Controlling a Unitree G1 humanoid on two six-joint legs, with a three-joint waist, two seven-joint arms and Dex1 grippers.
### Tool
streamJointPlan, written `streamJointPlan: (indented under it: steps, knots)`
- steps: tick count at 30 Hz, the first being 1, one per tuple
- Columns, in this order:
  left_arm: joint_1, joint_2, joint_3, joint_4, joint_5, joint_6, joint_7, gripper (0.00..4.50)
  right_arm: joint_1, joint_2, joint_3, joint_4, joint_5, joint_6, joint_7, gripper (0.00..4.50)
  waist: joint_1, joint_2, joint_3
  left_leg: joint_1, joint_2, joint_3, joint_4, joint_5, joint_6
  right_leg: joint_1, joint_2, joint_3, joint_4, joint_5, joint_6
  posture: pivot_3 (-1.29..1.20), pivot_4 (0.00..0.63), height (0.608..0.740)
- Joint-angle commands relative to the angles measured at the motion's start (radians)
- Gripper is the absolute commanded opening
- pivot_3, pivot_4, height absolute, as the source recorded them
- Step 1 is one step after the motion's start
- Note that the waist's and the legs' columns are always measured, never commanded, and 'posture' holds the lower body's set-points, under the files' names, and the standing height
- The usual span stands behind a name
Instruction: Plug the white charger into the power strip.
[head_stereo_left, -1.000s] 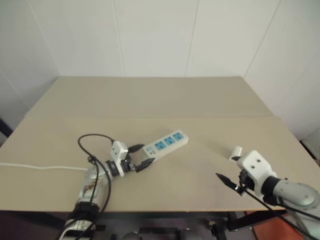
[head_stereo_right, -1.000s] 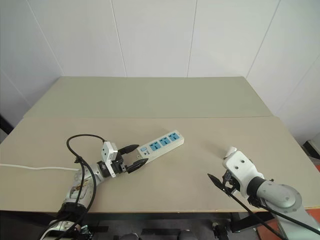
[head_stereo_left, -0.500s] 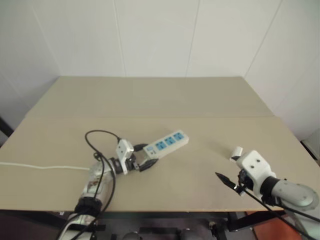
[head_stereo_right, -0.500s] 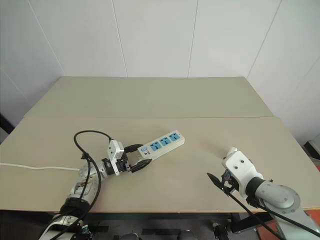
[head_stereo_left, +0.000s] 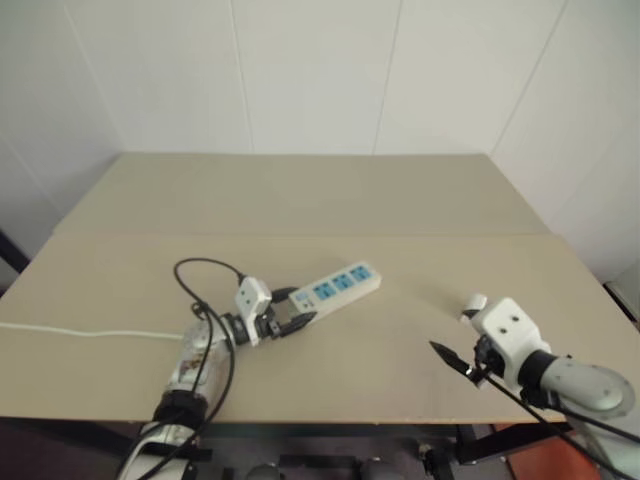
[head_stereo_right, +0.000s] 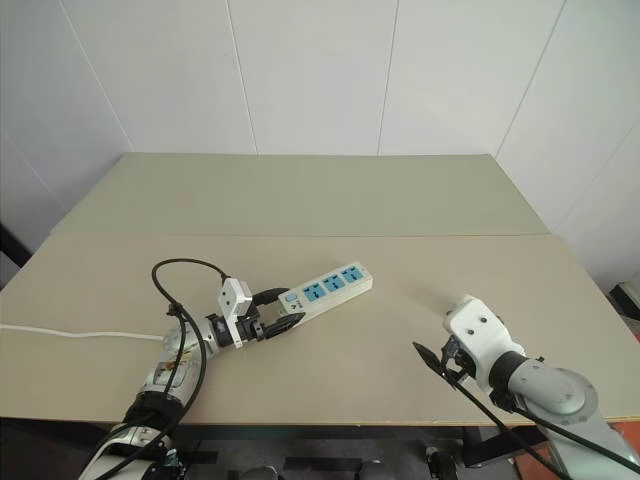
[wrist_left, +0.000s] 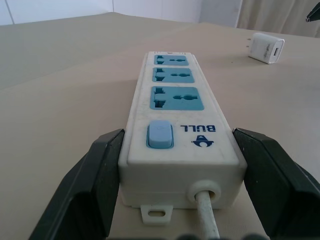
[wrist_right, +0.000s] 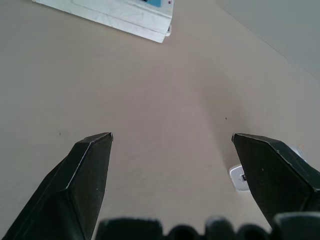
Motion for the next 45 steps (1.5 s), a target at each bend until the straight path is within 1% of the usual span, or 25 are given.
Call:
streamJointPlan:
  steps: [1, 3, 5, 7, 9, 11, 13, 14, 16, 18, 21, 24, 25, 28, 33, 36, 39, 45]
  knots:
    - [0.008, 0.013, -0.029, -0.039, -0.019, 0.018, -0.071, 3.21, -0.043, -0.028, -0.053, -0.029, 0.052, 0.071, 0.028, 4.50, -0.001, 0.000, 0.000, 0.000, 0.000, 0.000, 0.000, 0.000, 0.000, 0.000, 0.000, 0.000, 0.000, 0.000, 0.000, 0.00, 0.150, 0.740]
    - [0.018, 0.032, -0.037, -0.070, -0.045, 0.040, -0.137, 3.21, -0.077, -0.075, -0.088, -0.023, 0.081, 0.093, 0.073, 4.50, -0.003, 0.000, 0.000, -0.001, 0.000, 0.000, 0.000, 0.000, 0.000, -0.001, 0.000, 0.000, -0.001, 0.000, 0.000, 0.00, 0.150, 0.740]
    - [0.028, 0.059, -0.049, -0.093, -0.069, 0.049, -0.221, 3.21, -0.109, -0.162, -0.117, 0.009, 0.073, 0.008, 0.158, 4.50, -0.003, 0.000, 0.000, -0.001, 0.000, 0.000, -0.001, 0.000, 0.000, -0.001, 0.000, 0.000, -0.001, 0.000, 0.000, 0.00, 0.150, 0.740]
    - [0.029, 0.075, -0.058, -0.097, -0.079, 0.047, -0.268, 3.21, -0.122, -0.247, -0.130, 0.074, 0.030, -0.163, 0.251, 4.50, -0.004, 0.000, 0.001, -0.001, 0.000, 0.000, -0.001, 0.000, 0.000, -0.001, 0.000, 0.000, -0.001, 0.000, 0.000, 0.00, 0.150, 0.740]
    - [0.017, 0.087, -0.067, -0.077, -0.068, 0.027, -0.297, 3.21, -0.135, -0.336, -0.126, 0.182, -0.017, -0.368, 0.360, 4.50, -0.003, 0.000, 0.001, -0.001, 0.001, 0.000, -0.001, 0.000, 0.000, -0.001, 0.000, -0.001, -0.001, 0.000, 0.000, 0.00, 0.150, 0.740]
    - [0.002, 0.094, -0.075, -0.059, -0.058, 0.014, -0.318, 3.21, -0.172, -0.421, -0.086, 0.320, -0.063, -0.571, 0.463, 4.50, -0.003, 0.000, 0.001, -0.001, 0.001, 0.001, -0.001, 0.000, 0.000, 0.000, 0.000, -0.001, -0.002, -0.002, 0.003, 0.00, 0.150, 0.740]
    - [-0.015, 0.096, -0.076, -0.044, -0.060, 0.013, -0.336, 3.21, -0.273, -0.491, 0.008, 0.491, -0.116, -0.812, 0.569, 4.50, -0.007, 0.000, 0.001, -0.001, 0.001, 0.001, -0.001, 0.000, 0.000, 0.000, 0.000, -0.001, -0.003, -0.002, 0.003, 0.00, 0.150, 0.740]
    - [-0.023, 0.094, -0.075, -0.035, -0.059, 0.007, -0.338, 3.21, -0.352, -0.510, 0.073, 0.581, -0.154, -0.941, 0.617, 4.50, -0.008, 0.000, 0.001, 0.000, 0.001, 0.002, -0.001, 0.000, 0.000, 0.000, 0.000, 0.000, -0.003, -0.002, 0.003, 0.00, 0.150, 0.740]
    - [-0.034, 0.089, -0.073, -0.023, -0.059, 0.002, -0.339, 3.21, -0.516, -0.517, 0.193, 0.737, -0.226, -1.164, 0.701, 4.50, -0.014, 0.001, 0.002, 0.000, 0.001, 0.002, -0.001, 0.000, 0.000, 0.000, 0.000, 0.000, -0.003, -0.002, 0.003, 0.00, 0.150, 0.740]
    - [-0.038, 0.084, -0.072, -0.017, -0.062, -0.001, -0.339, 3.21, -0.691, -0.498, 0.316, 0.882, -0.280, -1.401, 0.808, 4.50, -0.022, 0.002, 0.003, 0.001, 0.001, 0.002, -0.002, 0.000, 0.000, 0.000, 0.000, 0.000, -0.003, -0.002, 0.002, 0.00, 0.150, 0.740]
    - [-0.033, 0.082, -0.078, -0.015, -0.045, -0.028, -0.332, 3.21, -0.898, -0.452, 0.475, 1.037, -0.306, -1.617, 0.959, 4.50, -0.032, 0.002, 0.005, 0.001, 0.001, 0.002, -0.003, 0.000, 0.000, -0.001, 0.000, 0.000, -0.002, -0.001, -0.001, 0.00, 0.150, 0.740]
    - [-0.014, 0.076, -0.087, -0.033, -0.044, -0.032, -0.329, 3.21, -1.049, -0.399, 0.608, 1.160, -0.354, -1.770, 1.042, 4.50, -0.034, 0.002, 0.006, 0.001, 0.001, 0.002, -0.003, 0.000, 0.000, -0.001, -0.001, 0.000, -0.002, 0.000, -0.001, 0.00, 0.150, 0.740]
    - [-0.008, 0.074, -0.088, -0.041, -0.046, -0.030, -0.327, 3.21, -1.089, -0.380, 0.643, 1.206, -0.386, -1.815, 1.047, 4.50, -0.034, 0.002, 0.007, 0.001, 0.001, 0.002, -0.002, 0.000, 0.000, -0.001, -0.001, 0.000, -0.002, 0.000, -0.001, 0.00, 0.150, 0.740]
    - [0.008, 0.068, -0.091, -0.060, -0.046, -0.029, -0.320, 3.21, -1.186, -0.319, 0.723, 1.344, -0.488, -1.939, 0.997, 4.50, -0.029, 0.003, 0.007, 0.001, 0.001, 0.002, -0.002, 0.000, 0.000, -0.002, -0.001, 0.000, -0.001, 0.000, -0.001, 0.00, 0.150, 0.740]
    - [0.030, 0.067, -0.094, -0.075, -0.037, -0.034, -0.304, 3.21, -1.283, -0.245, 0.788, 1.488, -0.668, -2.040, 0.876, 4.50, -0.028, 0.004, 0.007, 0.001, 0.000, 0.002, -0.002, 0.000, 0.000, -0.002, -0.001, 0.001, 0.000, 0.000, -0.001, 0.00, 0.150, 0.740]
    - [0.035, 0.070, -0.093, -0.083, -0.039, -0.032, -0.301, 3.21, -1.309, -0.218, 0.810, 1.534, -0.778, -2.056, 0.795, 4.50, -0.029, 0.004, 0.008, 0.001, 0.000, 0.002, -0.002, 0.000, 0.000, -0.003, -0.001, 0.001, 0.001, 0.000, -0.002, 0.00, 0.150, 0.740]
    - [0.029, 0.072, -0.088, -0.076, -0.037, -0.036, -0.292, 3.21, -1.335, -0.190, 0.823, 1.573, -0.898, -2.047, 0.680, 4.50, -0.030, 0.005, 0.008, 0.001, 0.000, 0.002, -0.002, 0.000, 0.000, -0.003, -0.001, 0.001, 0.001, 0.000, -0.002, 0.00, 0.150, 0.740]
    - [0.040, 0.076, -0.089, -0.090, -0.032, -0.038, -0.281, 3.21, -1.378, -0.151, 0.866, 1.632, -1.083, -2.013, 0.469, 4.50, -0.031, 0.005, 0.008, 0.002, 0.000, 0.002, -0.002, 0.000, 0.000, -0.003, -0.001, 0.001, 0.002, 0.000, -0.002, 0.00, 0.150, 0.740]
